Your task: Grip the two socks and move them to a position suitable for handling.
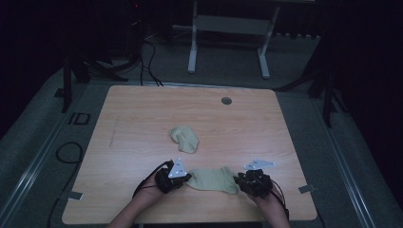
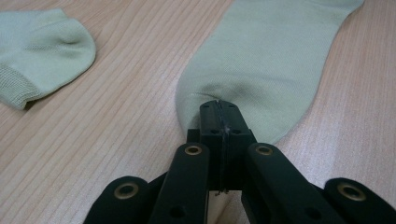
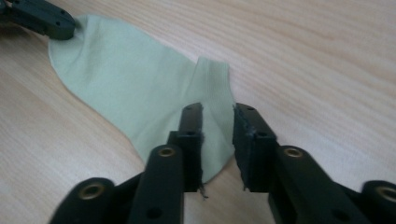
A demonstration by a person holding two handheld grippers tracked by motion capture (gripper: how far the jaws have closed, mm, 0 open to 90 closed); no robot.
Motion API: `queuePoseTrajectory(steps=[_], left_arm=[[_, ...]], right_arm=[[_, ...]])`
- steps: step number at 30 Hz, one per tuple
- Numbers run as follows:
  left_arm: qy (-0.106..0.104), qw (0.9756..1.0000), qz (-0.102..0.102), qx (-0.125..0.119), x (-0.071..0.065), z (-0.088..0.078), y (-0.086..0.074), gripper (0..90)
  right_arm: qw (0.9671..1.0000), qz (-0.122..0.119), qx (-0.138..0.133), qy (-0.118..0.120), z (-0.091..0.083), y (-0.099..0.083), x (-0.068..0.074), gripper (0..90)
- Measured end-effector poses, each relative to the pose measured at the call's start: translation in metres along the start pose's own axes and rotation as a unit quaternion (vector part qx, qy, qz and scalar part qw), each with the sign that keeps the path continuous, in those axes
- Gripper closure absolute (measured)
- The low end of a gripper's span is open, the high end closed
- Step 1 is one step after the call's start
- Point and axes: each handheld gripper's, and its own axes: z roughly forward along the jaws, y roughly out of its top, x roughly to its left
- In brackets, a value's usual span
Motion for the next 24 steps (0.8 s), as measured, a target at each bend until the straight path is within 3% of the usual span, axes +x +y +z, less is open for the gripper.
queuePoseTrajectory(steps=[4,6,8,14,24], left_arm=[[0.001,1.0000,0.001,0.000,0.000,0.000,0.000,89.3],[0.000,1.0000,0.000,0.000,0.000,0.000,0.000,89.3],[-0.001,1.0000,-0.001,-0.001,0.000,0.000,0.000,89.3],[0.000,1.0000,0.001,0.001,0.000,0.000,0.000,89.3],[-0.003,0.9999,-0.009,-0.006,-0.001,0.004,0.003,89.3]], right_arm=[[1.0000,-0.007,0.003,0.004,0.010,0.008,0.000,84.2],[0.9997,-0.022,0.006,0.003,0.018,0.013,0.002,87.7],[0.9993,-0.035,0.011,-0.001,0.027,0.019,0.006,88.9],[0.9986,-0.042,0.031,-0.007,0.049,0.020,0.007,89.0],[0.9993,-0.023,0.026,-0.010,0.043,0.011,-0.006,88.8]])
